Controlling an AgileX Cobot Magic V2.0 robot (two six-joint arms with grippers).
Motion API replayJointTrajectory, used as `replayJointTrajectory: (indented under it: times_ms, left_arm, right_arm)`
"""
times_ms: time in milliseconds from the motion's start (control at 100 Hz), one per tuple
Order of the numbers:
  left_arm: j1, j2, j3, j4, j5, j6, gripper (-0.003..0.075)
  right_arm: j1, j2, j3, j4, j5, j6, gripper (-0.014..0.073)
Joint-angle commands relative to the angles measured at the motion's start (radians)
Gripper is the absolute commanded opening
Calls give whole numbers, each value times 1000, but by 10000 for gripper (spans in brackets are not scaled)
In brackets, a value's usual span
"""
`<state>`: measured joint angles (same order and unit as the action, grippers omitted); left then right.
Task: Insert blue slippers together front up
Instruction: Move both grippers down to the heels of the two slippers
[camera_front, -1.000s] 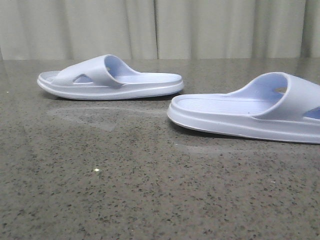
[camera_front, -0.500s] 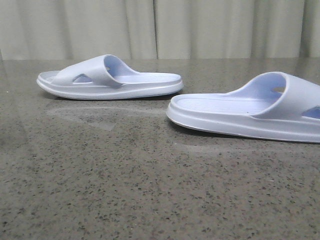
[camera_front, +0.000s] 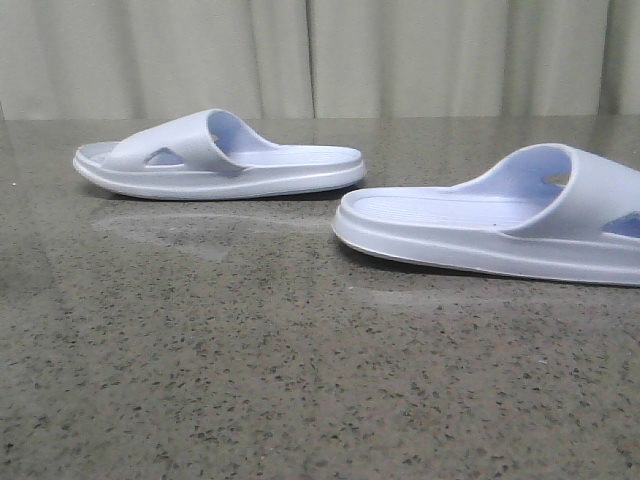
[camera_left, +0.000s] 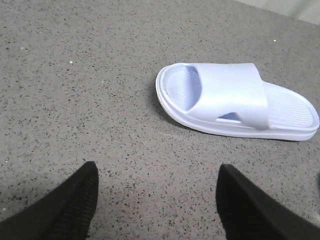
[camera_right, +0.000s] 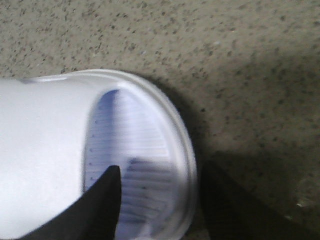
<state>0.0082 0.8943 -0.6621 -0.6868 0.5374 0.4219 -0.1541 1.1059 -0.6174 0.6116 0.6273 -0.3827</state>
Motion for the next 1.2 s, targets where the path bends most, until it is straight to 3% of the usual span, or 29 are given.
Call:
replayJointTrajectory:
  times_ms: [0, 130, 280, 530, 690, 890, 1190]
  left_arm:
    - [-5, 11, -36, -37, -45, 1, 445]
    - [-5, 38, -36, -93, -37, 57, 445]
    - [-5, 84, -36, -243, -37, 176, 445]
    - [-4, 235, -60, -468, -27, 346, 445]
    - [-4, 366, -159, -576, 55, 416, 445]
    - [-4, 566, -311, -622, 150, 419, 445]
    - [-4, 740, -422, -634, 149, 419, 445]
  right_arm:
    - [-11, 23, -36, 103, 15, -97, 307]
    - [-49, 49, -36, 188, 57, -188, 258]
    - [-85, 49, -36, 191, 79, -211, -111]
    - [-92, 49, -38, 194, 78, -211, -102]
    - [-92, 49, -38, 194, 71, -211, -102]
    - [-92, 49, -38, 194, 67, -211, -102]
    - [-92, 49, -38, 194, 62, -211, -102]
